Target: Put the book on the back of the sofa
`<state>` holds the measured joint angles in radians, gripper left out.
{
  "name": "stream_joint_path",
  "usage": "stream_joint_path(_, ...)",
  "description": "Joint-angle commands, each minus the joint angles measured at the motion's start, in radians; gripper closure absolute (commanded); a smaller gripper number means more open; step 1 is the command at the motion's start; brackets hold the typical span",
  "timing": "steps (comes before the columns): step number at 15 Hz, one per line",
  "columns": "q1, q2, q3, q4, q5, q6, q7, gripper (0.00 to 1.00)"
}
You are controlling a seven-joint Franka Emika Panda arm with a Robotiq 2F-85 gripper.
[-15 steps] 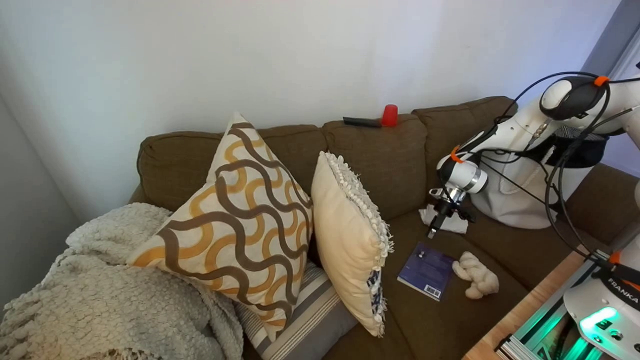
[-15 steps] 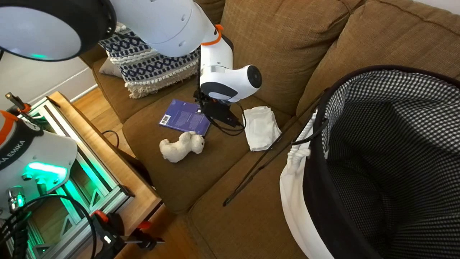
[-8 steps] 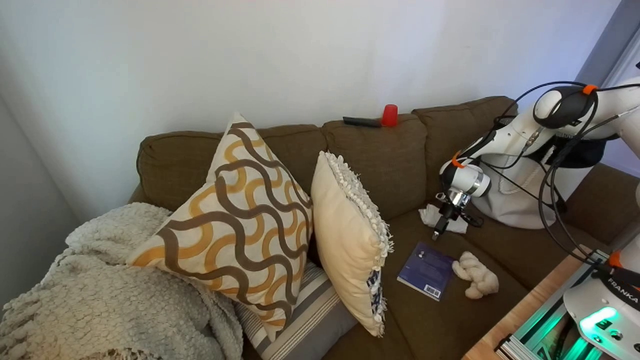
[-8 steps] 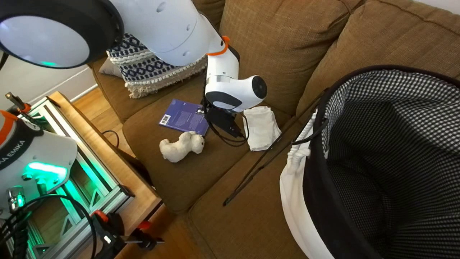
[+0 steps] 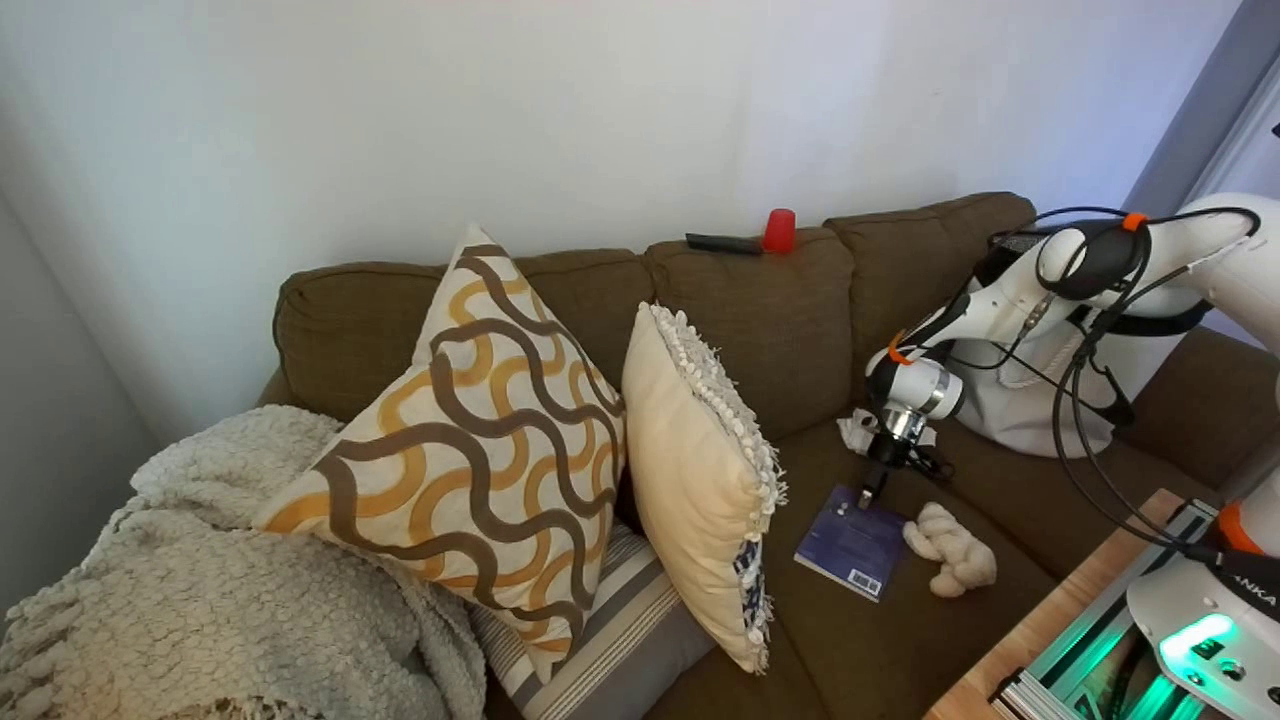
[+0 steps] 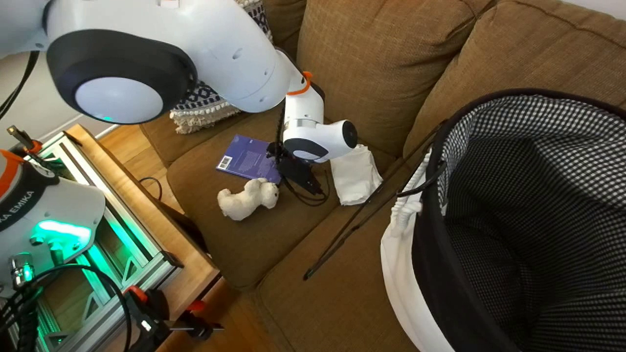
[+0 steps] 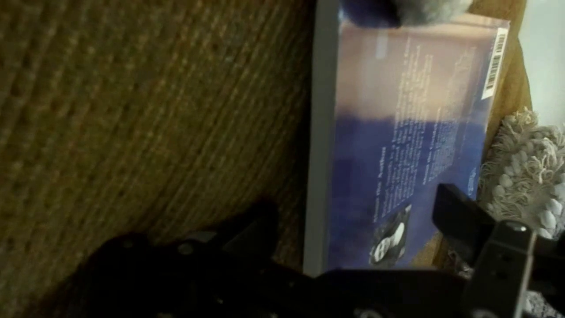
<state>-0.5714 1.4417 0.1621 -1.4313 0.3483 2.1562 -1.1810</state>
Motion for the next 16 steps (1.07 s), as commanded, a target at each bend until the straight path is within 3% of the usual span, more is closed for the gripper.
stream_joint_path(1, 0.054, 0.113, -0.020, 0.150, -0.036, -0.097, 0.028, 0.00)
stream_joint_path(2, 0.063, 0.118, -0.022, 0.169, -0.043, -0.132, 0.027, 0.04)
stream_joint_path(3, 0.065, 0.120, -0.018, 0.189, -0.049, -0.180, 0.013, 0.27)
stream_joint_path(5, 0.079, 0.042, -0.026, 0.101, -0.043, -0.207, -0.011, 0.32)
stream_joint_path(6, 0.090, 0.069, -0.027, 0.142, -0.049, -0.232, -0.008, 0.38)
stream_joint_path(7, 0.100, 0.102, -0.027, 0.191, -0.057, -0.257, -0.005, 0.46)
stream_joint_path(9, 0.117, 0.043, -0.037, 0.107, -0.051, -0.247, -0.015, 0.63)
stream_joint_path(11, 0.127, 0.049, -0.037, 0.125, -0.057, -0.268, -0.020, 0.79)
stream_joint_path(13, 0.081, 0.044, -0.003, 0.160, -0.060, -0.395, -0.123, 0.94)
stream_joint_path(15, 0.049, -0.016, 0.000, 0.125, -0.053, -0.476, -0.224, 1.00)
stream_joint_path(16, 0.040, -0.028, -0.001, 0.126, -0.049, -0.527, -0.268, 0.97)
